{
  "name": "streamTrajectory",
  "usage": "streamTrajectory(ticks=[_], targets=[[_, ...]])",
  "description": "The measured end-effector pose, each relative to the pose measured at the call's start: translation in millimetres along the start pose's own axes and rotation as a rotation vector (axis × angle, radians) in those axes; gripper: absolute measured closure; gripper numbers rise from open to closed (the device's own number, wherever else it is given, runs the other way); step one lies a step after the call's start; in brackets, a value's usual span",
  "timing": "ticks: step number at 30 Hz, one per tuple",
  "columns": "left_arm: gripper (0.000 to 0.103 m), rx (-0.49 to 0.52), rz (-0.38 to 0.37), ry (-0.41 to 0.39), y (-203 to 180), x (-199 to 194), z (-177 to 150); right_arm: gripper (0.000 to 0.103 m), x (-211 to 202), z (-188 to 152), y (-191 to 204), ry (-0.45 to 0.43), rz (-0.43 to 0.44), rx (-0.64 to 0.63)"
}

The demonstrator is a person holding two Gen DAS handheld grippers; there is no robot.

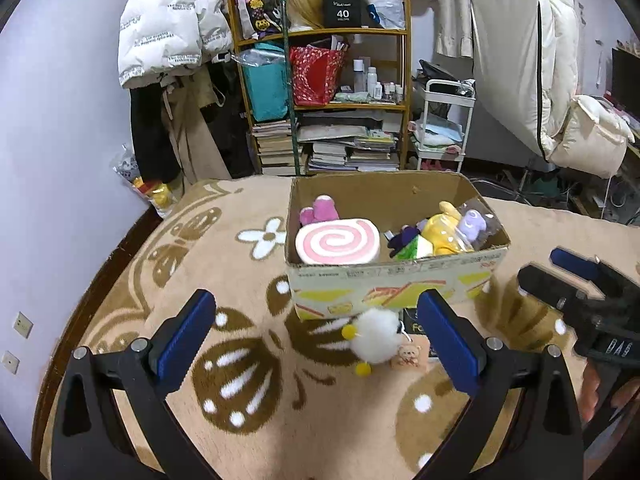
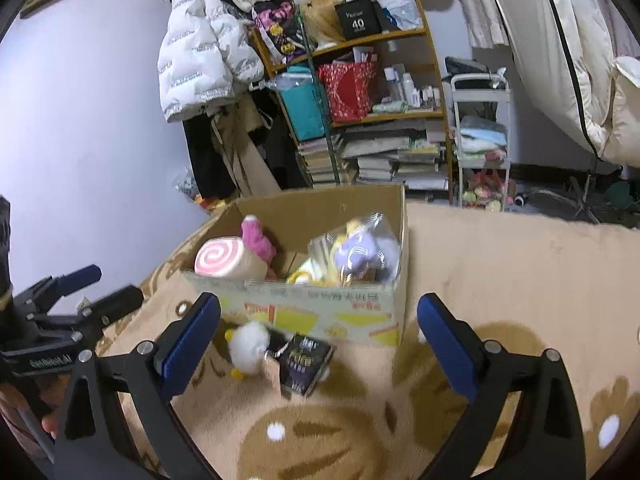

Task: Organize soft objects
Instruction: 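Move left tool to white pom-pom keychain while right tool reaches black Face tissue pack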

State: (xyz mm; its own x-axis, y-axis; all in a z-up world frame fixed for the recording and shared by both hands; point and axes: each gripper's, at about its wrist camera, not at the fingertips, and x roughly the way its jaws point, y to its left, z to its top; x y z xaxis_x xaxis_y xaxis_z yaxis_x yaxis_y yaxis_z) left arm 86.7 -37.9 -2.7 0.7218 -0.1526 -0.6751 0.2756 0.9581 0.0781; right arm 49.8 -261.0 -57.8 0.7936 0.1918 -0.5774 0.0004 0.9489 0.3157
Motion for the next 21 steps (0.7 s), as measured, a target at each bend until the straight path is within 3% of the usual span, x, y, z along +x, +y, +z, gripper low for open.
streamTrajectory(ticks=[21], targets=[[0.003, -0.057, -0.086, 0.145, -1, 69, -6, 0.000, 62, -29, -4, 0.168, -0.060, -0.008]])
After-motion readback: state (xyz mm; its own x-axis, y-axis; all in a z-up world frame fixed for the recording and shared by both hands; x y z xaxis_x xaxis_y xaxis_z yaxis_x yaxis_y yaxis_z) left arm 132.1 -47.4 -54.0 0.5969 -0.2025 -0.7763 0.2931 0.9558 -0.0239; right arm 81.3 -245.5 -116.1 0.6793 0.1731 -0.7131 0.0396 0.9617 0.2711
